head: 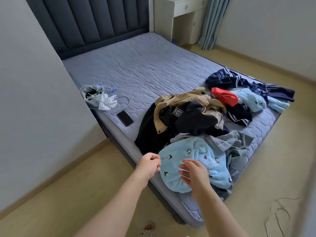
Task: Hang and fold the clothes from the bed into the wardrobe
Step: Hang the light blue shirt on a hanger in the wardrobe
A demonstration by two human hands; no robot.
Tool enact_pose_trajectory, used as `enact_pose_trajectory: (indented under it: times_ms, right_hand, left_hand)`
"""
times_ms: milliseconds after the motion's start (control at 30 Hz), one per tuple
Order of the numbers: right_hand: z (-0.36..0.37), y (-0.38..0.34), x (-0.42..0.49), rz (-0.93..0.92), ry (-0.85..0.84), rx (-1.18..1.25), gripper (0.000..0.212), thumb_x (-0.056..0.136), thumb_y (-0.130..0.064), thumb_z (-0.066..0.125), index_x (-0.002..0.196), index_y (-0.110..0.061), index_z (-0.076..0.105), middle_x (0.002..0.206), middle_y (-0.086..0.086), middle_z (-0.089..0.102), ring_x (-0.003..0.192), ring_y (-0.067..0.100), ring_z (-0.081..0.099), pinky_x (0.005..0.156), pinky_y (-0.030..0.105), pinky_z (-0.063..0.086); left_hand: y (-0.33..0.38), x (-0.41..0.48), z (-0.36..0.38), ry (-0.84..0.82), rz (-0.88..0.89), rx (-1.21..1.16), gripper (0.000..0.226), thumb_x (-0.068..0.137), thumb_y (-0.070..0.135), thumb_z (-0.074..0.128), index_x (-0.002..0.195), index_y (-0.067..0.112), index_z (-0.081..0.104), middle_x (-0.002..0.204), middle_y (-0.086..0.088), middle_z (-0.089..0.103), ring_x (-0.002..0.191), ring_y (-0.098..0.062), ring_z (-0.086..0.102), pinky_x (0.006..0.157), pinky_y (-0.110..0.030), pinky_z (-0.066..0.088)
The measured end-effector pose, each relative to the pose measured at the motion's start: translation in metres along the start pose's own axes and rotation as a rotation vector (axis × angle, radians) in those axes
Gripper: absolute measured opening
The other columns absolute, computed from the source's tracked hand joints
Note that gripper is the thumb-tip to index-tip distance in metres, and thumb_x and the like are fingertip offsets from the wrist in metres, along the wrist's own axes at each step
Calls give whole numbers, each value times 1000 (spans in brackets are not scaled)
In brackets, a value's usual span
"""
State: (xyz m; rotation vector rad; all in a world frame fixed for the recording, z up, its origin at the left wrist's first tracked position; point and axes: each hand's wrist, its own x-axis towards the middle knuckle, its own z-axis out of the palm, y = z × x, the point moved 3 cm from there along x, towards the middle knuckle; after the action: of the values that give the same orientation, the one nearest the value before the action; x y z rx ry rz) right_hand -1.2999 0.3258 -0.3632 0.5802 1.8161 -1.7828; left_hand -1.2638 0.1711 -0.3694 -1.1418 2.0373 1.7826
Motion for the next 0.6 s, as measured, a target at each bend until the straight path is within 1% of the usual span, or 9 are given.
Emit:
enact_pose_trajectory:
  times_ms: [167,267,333,533,600]
  right_hand:
    - [-38,-17,52,80,78,45,17,95,-8,45,89,-12,59,80,6,62,67,17,57,62,26,47]
    - [-59,-34,96,120,80,36,16,94,-7,45,86,-11,59,73,4,59,61,16,53,57,25,43]
    - [-73,-45,127,149,60,15,15,94,-7,45,85,-10,57,72,4,58,59,16,52,55,25,41]
    - [-128,-68,209,265,-31,-108,11,94,-14,51,84,-12,57,80,6,60,63,16,53,60,25,44]
    - [-146,-72,236,293,-55,-146,12,94,-13,51,84,-12,57,77,4,60,63,16,54,60,25,44]
  left_hand:
    - [35,50,45,-57,-16,61,16,95,16,42,99,21,57,88,2,61,72,-9,56,59,-20,42]
    - [54,82,79,-52,-23,78,16,94,16,43,92,25,56,86,3,61,74,-9,57,62,-21,43]
    - [62,101,103,-29,-43,76,17,92,15,43,92,25,56,86,4,61,74,-9,58,60,-20,42]
    - [56,150,175,89,-227,67,16,92,16,44,86,27,55,84,3,61,70,-9,57,55,-20,41]
    - [46,167,200,120,-296,104,14,92,17,47,85,26,55,84,1,61,73,-13,58,60,-24,45]
